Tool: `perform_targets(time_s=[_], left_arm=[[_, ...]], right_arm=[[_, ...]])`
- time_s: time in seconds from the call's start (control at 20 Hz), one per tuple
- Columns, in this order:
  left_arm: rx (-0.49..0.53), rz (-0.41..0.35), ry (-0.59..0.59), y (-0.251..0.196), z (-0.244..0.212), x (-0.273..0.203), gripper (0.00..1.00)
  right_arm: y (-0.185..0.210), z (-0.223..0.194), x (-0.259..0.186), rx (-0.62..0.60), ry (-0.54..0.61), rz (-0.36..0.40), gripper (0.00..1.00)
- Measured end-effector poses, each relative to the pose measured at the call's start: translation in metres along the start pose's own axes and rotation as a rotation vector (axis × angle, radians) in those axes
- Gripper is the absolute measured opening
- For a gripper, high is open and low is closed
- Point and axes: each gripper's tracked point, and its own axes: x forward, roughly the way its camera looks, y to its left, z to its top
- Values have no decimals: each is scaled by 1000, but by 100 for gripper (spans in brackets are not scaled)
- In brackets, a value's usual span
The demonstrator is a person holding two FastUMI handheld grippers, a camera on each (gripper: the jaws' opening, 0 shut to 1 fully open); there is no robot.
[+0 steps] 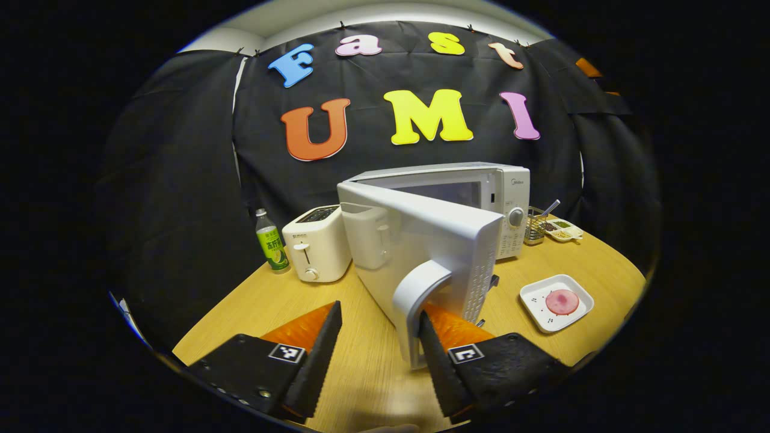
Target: Open the microwave oven with the left hand, put the food in, and close the microwave oven.
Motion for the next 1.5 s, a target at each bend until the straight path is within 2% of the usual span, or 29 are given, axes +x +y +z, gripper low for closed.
perform_targets(time_s=[0.1, 0.15, 0.65, 0.85, 1.05, 1.25, 1.35, 1.5], left_arm=[[-1, 1, 5, 6, -2, -1, 91], [3, 8, -6, 11, -1, -3, 95], [-69, 53, 12, 70, -14, -29, 95], [1, 135, 5, 115, -14, -40, 95], [-25, 215, 31, 153, -20, -47, 95], [-28, 213, 27, 151, -16, -59, 92], [-28, 193, 25, 139, -13, -62, 94], [-28, 159, 15, 119, -6, -63, 95]], right_arm=[[5, -1, 1, 4, 4, 7, 99], [7, -3, 2, 3, 9, 7, 99], [28, -20, 11, 5, 59, 59, 99], [30, -30, 17, 11, 70, 62, 99], [24, -47, 24, 18, 96, 49, 99], [13, -84, 32, 65, 180, 65, 99], [-3, -116, 38, 92, 247, 50, 98], [-27, -173, 43, 165, 374, 27, 89]])
